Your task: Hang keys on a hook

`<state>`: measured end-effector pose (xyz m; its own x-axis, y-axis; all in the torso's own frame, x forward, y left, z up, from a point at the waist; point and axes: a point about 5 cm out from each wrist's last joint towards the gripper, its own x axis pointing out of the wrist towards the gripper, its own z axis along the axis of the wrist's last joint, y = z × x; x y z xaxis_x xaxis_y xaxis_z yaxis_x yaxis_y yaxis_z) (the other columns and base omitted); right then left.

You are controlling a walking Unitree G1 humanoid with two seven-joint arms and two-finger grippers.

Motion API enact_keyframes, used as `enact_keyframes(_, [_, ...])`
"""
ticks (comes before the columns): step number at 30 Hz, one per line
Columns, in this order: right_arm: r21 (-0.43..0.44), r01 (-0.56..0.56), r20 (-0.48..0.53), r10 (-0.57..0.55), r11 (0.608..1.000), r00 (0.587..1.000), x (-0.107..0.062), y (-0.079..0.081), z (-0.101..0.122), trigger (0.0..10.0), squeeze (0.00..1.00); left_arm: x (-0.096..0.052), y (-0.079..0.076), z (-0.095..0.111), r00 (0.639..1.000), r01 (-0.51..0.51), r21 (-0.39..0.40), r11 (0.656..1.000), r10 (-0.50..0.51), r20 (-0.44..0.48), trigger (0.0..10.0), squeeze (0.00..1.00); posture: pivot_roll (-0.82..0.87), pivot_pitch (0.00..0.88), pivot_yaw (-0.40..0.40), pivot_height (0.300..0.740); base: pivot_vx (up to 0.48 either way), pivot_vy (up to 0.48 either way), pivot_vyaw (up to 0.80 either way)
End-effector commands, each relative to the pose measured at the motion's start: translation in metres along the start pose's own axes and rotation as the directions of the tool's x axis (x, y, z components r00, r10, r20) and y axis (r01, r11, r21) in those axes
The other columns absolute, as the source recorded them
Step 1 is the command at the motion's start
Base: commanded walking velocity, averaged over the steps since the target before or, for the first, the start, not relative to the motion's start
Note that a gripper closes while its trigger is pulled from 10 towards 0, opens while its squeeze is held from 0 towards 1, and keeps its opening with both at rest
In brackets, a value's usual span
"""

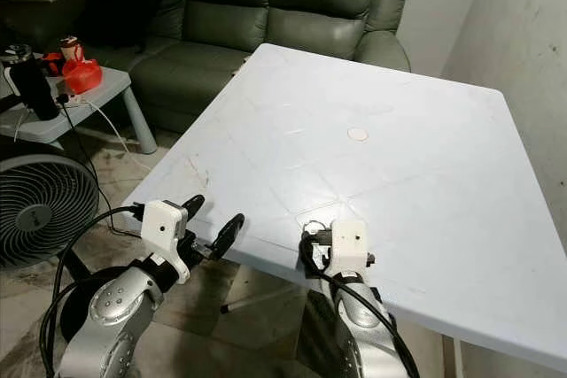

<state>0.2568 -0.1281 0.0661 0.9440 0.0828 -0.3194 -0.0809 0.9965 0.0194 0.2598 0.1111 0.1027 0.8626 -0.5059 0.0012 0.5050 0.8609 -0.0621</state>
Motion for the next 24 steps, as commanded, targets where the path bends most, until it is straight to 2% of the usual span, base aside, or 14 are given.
enact_keyframes(1, [-0.011,-0.005,0.008,0.005,1.0,1.0,-0.001,0.003,0.004,9.4,0.0,0.003,0.001,0.005,1.0,-0.003,0.022,1.0,0.003,0.007,10.0,0.0,0.02,0.026,-0.039,0.74,0.0,0.0,0.0])
enact_keyframes(2, [-0.01,-0.004,0.007,0.004,1.0,1.0,-0.001,0.003,0.004,8.2,0.0,0.004,0.001,0.006,1.0,-0.003,0.023,1.0,0.003,0.008,10.0,0.0,0.02,0.026,-0.038,0.74,0.0,0.0,0.0])
enact_keyframes(3, [-0.006,-0.003,0.009,0.004,1.0,1.0,-0.001,0.004,0.004,5.0,0.0,0.004,0.001,0.006,1.0,-0.003,0.025,1.0,0.003,0.008,10.0,0.0,0.02,0.026,-0.038,0.74,0.0,0.0,0.0])
enact_keyframes(4, [-0.005,-0.004,0.01,0.004,1.0,1.0,-0.001,0.005,0.004,4.9,0.0,0.004,0.001,0.006,1.0,-0.004,0.025,1.0,0.003,0.008,10.0,0.0,0.02,0.026,-0.038,0.74,0.0,0.0,0.0])
enact_keyframes(5, [-0.004,-0.004,0.006,0.004,1.0,1.0,0.0,0.005,0.004,3.5,0.0,0.004,0.001,0.006,1.0,-0.004,0.026,1.0,0.004,0.009,10.0,0.0,0.02,0.026,-0.038,0.74,0.0,0.0,0.0])
enact_keyframes(7, [0.003,-0.006,0.008,0.006,1.0,1.0,0.0,0.006,0.004,3.5,0.0,0.004,0.001,0.006,1.0,-0.005,0.026,1.0,0.005,0.01,10.0,0.0,0.02,0.026,-0.038,0.74,0.0,0.0,0.0])
enact_keyframes(8, [0.002,-0.01,0.009,0.01,1.0,1.0,0.0,0.008,0.005,0.4,0.0,0.004,0.001,0.006,1.0,-0.007,0.026,1.0,0.007,0.011,10.0,0.0,0.02,0.026,-0.038,0.74,0.0,0.0,0.0])
enact_keyframes(12, [0.024,-0.023,-0.007,0.024,0.999,1.0,0.0,0.01,0.004,0.9,0.0,0.004,0.001,0.006,1.0,-0.011,0.027,1.0,0.011,0.011,10.0,0.0,0.03,0.026,-0.04,0.74,0.0,0.0,0.0])
enact_keyframes(17, [0.036,-0.025,-0.012,0.026,0.999,1.0,0.001,0.012,0.005,0.5,0.0,0.003,0.002,0.007,1.0,-0.02,0.03,0.999,0.019,0.011,10.0,0.0,0.03,0.028,-0.043,0.74,0.0,0.0,0.0])
enact_keyframes(19, [0.048,-0.023,-0.015,0.023,0.999,1.0,0.002,0.012,0.005,0.6,0.0,0.003,0.002,0.007,1.0,-0.022,0.032,0.999,0.022,0.012,10.0,0.0,0.03,0.028,-0.044,0.74,0.0,0.0,0.0])
enact_keyframes(21, [0.054,-0.022,-0.016,0.023,0.998,1.0,0.002,0.012,0.005,1.5,0.0,0.003,0.002,0.007,1.0,-0.023,0.032,0.999,0.023,0.012,10.0,0.0,0.04,0.028,-0.046,0.74,0.0,0.0,0.0])
enact_keyframes(24, [0.056,-0.021,-0.016,0.022,0.998,1.0,0.002,0.013,0.006,1.5,0.0,0.003,0.002,0.007,1.0,-0.025,0.032,0.999,0.024,0.012,10.0,0.0,0.04,0.028,-0.046,0.74,0.0,0.0,0.0])
